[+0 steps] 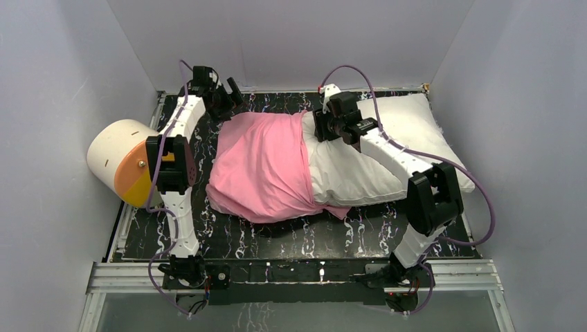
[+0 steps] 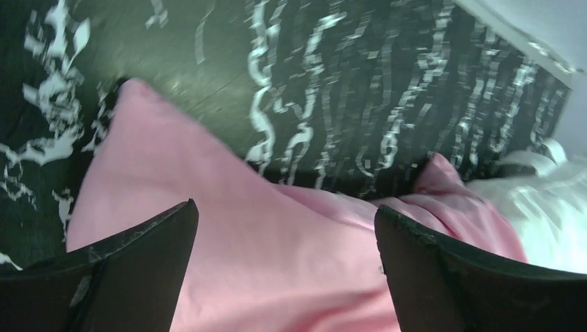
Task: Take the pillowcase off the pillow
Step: Remove the pillow from the pillowcase.
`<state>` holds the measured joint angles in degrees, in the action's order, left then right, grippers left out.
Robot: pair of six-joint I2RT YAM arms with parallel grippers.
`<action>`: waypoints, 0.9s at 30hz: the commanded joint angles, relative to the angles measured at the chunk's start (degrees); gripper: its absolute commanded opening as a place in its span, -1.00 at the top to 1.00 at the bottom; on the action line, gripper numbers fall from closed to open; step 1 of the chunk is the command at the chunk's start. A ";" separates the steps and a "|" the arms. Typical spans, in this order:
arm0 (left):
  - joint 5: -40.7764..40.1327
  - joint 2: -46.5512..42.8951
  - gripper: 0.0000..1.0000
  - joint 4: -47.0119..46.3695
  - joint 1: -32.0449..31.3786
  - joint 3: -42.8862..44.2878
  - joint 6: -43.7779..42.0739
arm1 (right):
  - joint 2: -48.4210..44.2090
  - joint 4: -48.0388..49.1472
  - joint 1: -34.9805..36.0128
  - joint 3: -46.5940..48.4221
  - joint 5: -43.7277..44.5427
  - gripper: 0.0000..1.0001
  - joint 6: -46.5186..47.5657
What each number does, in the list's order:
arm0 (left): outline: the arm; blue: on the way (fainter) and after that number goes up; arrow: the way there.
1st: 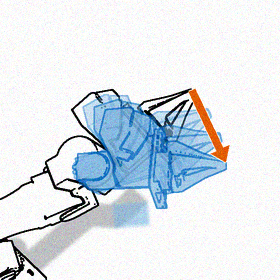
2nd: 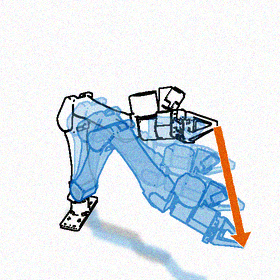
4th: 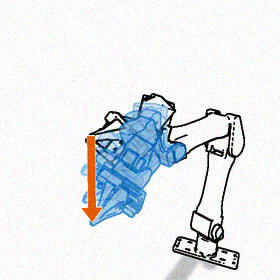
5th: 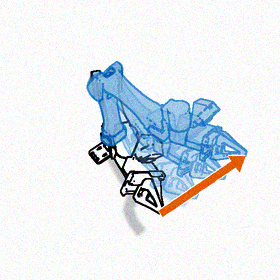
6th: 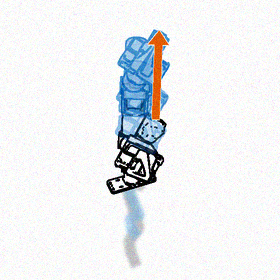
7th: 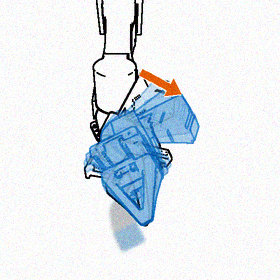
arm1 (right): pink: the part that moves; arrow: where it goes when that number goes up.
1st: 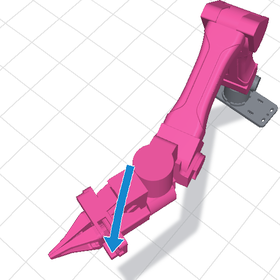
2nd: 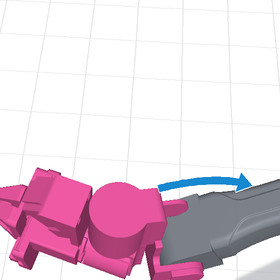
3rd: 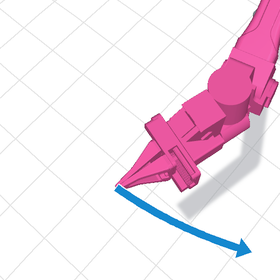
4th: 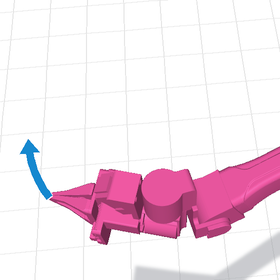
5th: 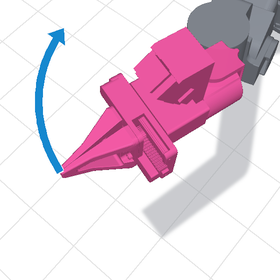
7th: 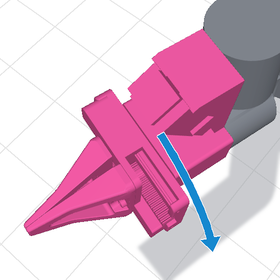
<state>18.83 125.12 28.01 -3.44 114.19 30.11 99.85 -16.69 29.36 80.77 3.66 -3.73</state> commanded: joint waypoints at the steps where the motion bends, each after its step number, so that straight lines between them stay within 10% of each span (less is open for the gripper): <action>1: -2.68 2.49 -0.97 6.79 0.45 0.70 8.65 | -0.30 -6.80 0.34 -10.23 -1.76 -0.06 -3.17; 12: 8.54 9.64 -0.97 9.49 -1.05 5.60 11.26 | -2.72 -1.62 1.09 -16.51 -0.13 -0.07 -3.39; 20: 13.97 3.32 1.00 6.03 -1.32 -2.21 4.15 | -2.39 -0.51 1.02 -16.95 9.75 -0.02 -6.64; 27: -10.33 -13.79 1.00 13.79 -0.09 -7.76 -2.42 | -2.85 0.85 -1.67 -19.43 14.18 0.19 -11.26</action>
<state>22.81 127.09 35.35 -4.78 107.83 32.93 94.19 -0.97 30.22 67.51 11.31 -11.31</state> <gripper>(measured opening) 0.022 0.460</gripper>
